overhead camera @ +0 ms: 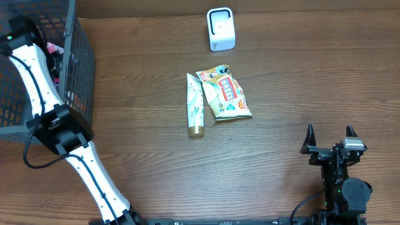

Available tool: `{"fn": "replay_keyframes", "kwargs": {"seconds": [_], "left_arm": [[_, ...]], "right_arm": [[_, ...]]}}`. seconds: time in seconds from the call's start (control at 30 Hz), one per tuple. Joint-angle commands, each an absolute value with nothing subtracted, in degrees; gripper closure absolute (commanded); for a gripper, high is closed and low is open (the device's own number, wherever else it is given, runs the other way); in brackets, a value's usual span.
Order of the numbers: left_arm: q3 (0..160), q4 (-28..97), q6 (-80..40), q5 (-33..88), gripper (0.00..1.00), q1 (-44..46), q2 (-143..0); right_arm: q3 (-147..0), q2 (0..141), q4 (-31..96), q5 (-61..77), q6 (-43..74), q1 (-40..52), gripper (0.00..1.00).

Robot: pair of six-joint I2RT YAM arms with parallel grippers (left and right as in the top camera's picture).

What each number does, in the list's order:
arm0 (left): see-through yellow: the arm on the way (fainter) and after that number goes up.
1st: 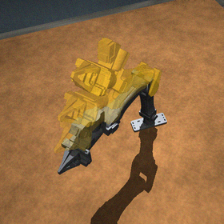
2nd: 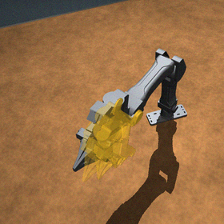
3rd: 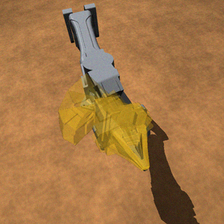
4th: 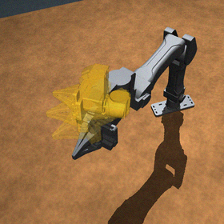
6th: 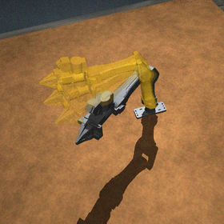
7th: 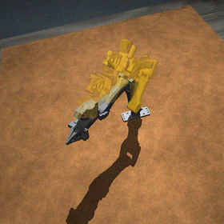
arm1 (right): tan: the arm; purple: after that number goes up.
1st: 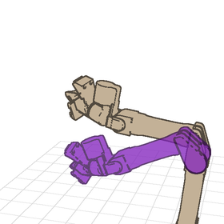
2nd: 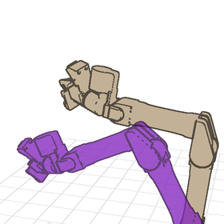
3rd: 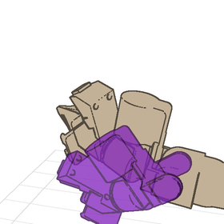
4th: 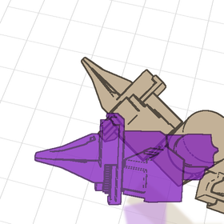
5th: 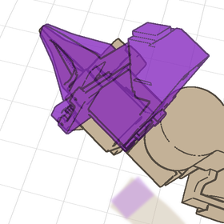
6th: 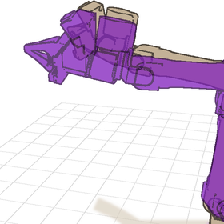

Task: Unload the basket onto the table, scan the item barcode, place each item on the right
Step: 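Reach the left gripper into the basket and grasp the orange tissue pack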

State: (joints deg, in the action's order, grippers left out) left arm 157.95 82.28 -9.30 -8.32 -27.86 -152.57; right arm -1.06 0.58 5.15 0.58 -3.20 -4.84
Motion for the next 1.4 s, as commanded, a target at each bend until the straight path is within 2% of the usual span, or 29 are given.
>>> {"fn": "replay_keyframes", "kwargs": {"seconds": [0.0,0.2,0.27,0.43,0.6,0.7,0.8,0.87,1.03,1.37], "left_arm": [[158.4,80.7,-5.7,-9.5,0.00,-27.6,-154.4],[158.4,83.4,-5.7,-9.4,0.03,-27.6,-154.4],[158.4,85.5,-5.8,-9.5,0.09,-27.6,-154.4],[158.4,91.2,-8.6,-11.4,0.12,-27.7,-153.6],[158.4,96.8,-17.4,-13.1,0.07,-28.4,-151.5],[158.4,96.8,-18.1,-5.4,0.06,-28.9,-150.1],[158.4,96.8,-23.1,4.7,0.00,-29.9,-148.2],[158.4,96.8,-24.6,6.7,0.00,-30.0,-148.0],[153.7,96.8,-30.8,5.7,0.00,-30.2,-148.0],[149.3,96.8,-45.4,-5.2,0.00,-31.2,-148.0]], "right_arm": [[-0.5,0.2,4.8,0.1,-3.5,-4.6,0.00],[-0.5,0.2,4.8,0.1,-3.5,-4.6,0.00],[-0.5,0.2,4.8,0.1,-3.5,-4.6,0.00],[-0.5,0.2,4.8,0.1,-3.5,-4.6,0.00],[-0.5,0.2,4.8,0.1,-3.5,-4.6,0.00],[-0.5,0.2,4.8,0.1,-3.5,-4.6,0.00],[-0.5,0.2,4.8,0.1,-3.5,-4.6,0.00],[-0.5,0.2,4.8,0.1,-3.5,-4.6,0.00],[-0.5,0.2,4.8,0.1,-3.5,-4.6,0.00],[-0.5,0.2,4.8,0.1,-3.5,-4.6,0.00]]}}
